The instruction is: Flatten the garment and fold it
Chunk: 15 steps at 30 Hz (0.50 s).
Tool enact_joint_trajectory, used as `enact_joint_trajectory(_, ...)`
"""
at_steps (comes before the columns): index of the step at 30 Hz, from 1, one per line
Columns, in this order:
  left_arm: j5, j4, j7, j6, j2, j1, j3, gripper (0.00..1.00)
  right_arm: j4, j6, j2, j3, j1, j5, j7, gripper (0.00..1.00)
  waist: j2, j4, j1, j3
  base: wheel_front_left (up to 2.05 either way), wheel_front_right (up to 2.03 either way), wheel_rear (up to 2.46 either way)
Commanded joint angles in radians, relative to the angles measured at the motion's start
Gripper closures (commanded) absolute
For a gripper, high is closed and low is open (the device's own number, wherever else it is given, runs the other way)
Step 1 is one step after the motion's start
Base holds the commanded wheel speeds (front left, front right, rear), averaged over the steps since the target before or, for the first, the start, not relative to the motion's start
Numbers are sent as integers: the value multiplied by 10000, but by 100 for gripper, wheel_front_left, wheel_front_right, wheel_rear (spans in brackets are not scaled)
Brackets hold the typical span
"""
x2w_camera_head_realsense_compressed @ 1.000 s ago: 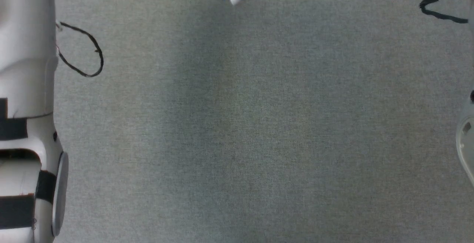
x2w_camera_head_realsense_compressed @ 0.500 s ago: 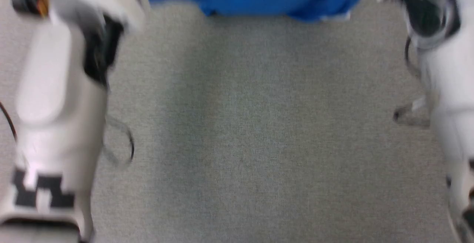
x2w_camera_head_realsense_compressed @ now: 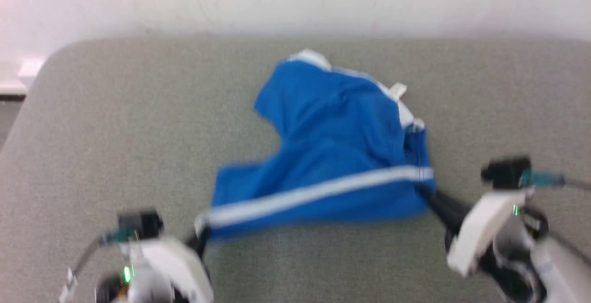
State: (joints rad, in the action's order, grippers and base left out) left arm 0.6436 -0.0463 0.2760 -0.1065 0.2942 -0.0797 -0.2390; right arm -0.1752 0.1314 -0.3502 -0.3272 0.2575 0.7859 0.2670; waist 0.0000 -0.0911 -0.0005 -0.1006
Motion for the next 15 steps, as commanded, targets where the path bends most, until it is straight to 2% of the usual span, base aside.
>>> enact_joint_trajectory(1,149,328,381,-211,131,728,-88,100,236,-7,-128,-14,-578,-162,198,100,0,84,5,644,0,0,0)
enact_joint_trajectory(4,282,907,1353,-658,372,2037,-335,100,592,-7,-535,-182,-1647,-655,879,100,0,104,5,799,0,0,0)
enact_joint_trajectory(9,658,1884,2585,-1253,630,3390,-490,100,1019,-7,-861,-5,-2950,-954,2265,100,0,113,5,940,0,0,0)
enact_joint_trajectory(12,778,2400,2959,-1511,744,3754,-452,100,1284,-7,-851,192,-3477,-1016,3152,100,0,128,5,985,0,0,0)
enact_joint_trajectory(15,708,2865,2724,-1522,747,3691,-340,100,1666,-7,-538,672,-3635,-1087,3406,100,0,171,5,988,0,0,0)
